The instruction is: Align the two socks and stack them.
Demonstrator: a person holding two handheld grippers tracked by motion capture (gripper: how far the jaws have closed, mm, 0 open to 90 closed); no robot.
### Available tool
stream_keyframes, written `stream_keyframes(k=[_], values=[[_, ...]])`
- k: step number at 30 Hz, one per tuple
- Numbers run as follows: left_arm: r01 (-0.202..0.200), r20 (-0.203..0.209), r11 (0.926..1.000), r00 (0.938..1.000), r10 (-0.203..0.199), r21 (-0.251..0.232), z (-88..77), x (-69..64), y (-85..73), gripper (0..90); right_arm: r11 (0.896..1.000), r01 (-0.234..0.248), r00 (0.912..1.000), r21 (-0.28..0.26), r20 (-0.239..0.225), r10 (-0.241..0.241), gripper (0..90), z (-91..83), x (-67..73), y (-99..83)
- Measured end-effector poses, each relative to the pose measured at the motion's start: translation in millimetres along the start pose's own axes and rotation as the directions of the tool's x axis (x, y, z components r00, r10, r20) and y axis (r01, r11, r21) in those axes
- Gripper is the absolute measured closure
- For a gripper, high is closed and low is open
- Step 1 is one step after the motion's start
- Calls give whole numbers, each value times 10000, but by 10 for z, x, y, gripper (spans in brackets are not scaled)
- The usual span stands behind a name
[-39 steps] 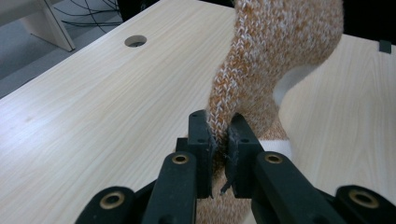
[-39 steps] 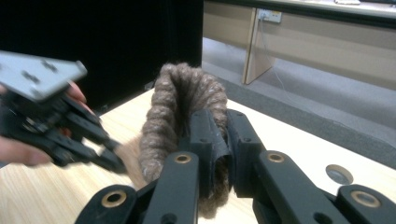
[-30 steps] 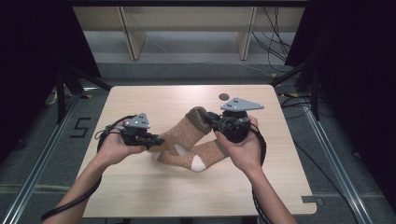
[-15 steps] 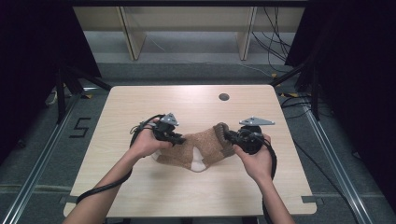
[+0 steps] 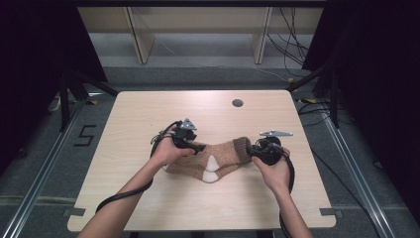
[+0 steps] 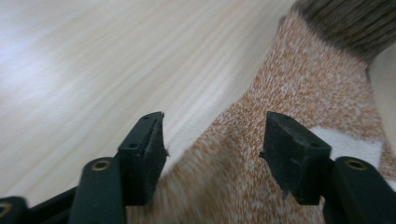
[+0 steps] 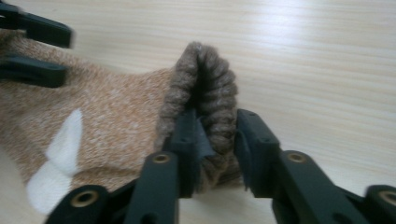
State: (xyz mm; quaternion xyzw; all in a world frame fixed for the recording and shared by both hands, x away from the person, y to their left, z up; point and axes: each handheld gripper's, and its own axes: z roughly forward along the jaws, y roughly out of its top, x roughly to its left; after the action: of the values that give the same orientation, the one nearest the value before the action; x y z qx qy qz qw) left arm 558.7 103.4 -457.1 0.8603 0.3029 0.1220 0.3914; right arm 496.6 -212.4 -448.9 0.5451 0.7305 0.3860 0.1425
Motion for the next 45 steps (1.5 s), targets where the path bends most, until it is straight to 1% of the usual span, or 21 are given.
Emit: stream_keyframes(k=[2, 3, 7, 9, 10, 11, 12, 13, 14, 17, 18, 19, 20, 21, 22, 25, 27, 29, 32, 39, 45], values=[[191, -239, 9992, 9995, -199, -342, -199, 95, -41, 353, 9997, -221, 9991, -136, 364, 226, 613, -81, -92, 52], [308, -328, 9988, 9989, -321, -384, -269, 136, -72, 354, 9996, -34, 9989, -281, 474, 47, 604, -104, -126, 69], [899, -768, 9959, 9930, -892, 52, -429, 290, -271, 369, 9985, -392, 9985, -374, 378, 406, 584, -199, -182, 135], [1462, -875, 9887, 9859, -1428, 333, -440, 345, -385, 375, 9987, -347, 9988, -369, 328, 359, 580, -200, -171, 146], [1841, -899, 9821, 9796, -1799, 409, -434, 366, -446, 379, 9975, -665, 9973, -236, 283, 672, 578, -195, -127, 145], [2111, -766, 9765, 9752, -2074, 438, -424, 378, -485, 380, 9997, -194, 9992, -165, 347, 200, 575, -166, -142, 146], [2340, -732, 9711, 9704, -2303, 461, -411, 377, -516, 382, 9996, -267, 9991, 17, 321, 266, 572, -132, -136, 138], [2471, -664, 9677, 9676, -2436, 501, -397, 376, -535, 388, 9961, -821, 9962, 332, 309, 811, 571, -101, -91, 124], [2565, -492, 9650, 9660, -2539, 553, -372, 381, -556, 398, 9980, -494, 9983, 397, 325, 481, 571, -60, -123, 118], [2429, -561, 9680, 9693, -2395, 634, -306, 365, -578, 464, 9940, -588, 9973, 919, 495, 544, 600, 79, -133, 101], [2252, -598, 9720, 9733, -2214, 669, -281, 354, -581, 493, 9964, -284, 9984, 793, 514, 244, 627, 129, -152, 92], [2252, -598, 9720, 9733, -2214, 669, -281, 354, -581, 546, 9937, -404, 9980, 1041, 520, 352, 691, 171, -131, 95], [1860, -723, 9798, 9809, -1808, 740, -259, 335, -572, 581, 9939, -238, 9985, 1080, 515, 183, 731, 200, -121, 88], [1739, -738, 9819, 9830, -1684, 752, -254, 327, -567, 617, 9939, -238, 9966, 1079, 805, 151, 770, 228, -95, 77], [1723, -745, 9821, 9832, -1667, 760, -252, 320, -563, 654, 9930, -99, 9947, 1181, 1024, -22, 802, 241, -92, 75], [1749, -738, 9815, 9828, -1693, 784, -250, 307, -554, 750, 9931, -283, 9957, 1135, 912, 180, 837, 237, -76, 76], [1812, -815, 9807, 9812, -1752, 738, -266, 299, -537, 781, 9948, 38, 9947, 1014, 1014, -141, 842, 229, -93, 72], [1849, -863, 9808, 9800, -1793, 621, -293, 284, -527, 806, 9962, 136, 9946, 860, 1014, -224, 845, 197, -85, 73], [1845, -825, 9821, 9800, -1810, 377, -381, 255, -505, 817, 9964, -172, 9969, 827, 778, 107, 846, 144, -42, 84], [1438, -899, 9896, 9855, -1441, -98, -700, 131, -424, 818, 9989, 235, 9981, 408, 555, -258, 847, 7, 50, 117], [1339, -723, 9909, 9883, -1344, -123, -843, 32, -559, 816, 9968, 525, 9975, 597, 445, -552, 848, -109, 103, 101]])
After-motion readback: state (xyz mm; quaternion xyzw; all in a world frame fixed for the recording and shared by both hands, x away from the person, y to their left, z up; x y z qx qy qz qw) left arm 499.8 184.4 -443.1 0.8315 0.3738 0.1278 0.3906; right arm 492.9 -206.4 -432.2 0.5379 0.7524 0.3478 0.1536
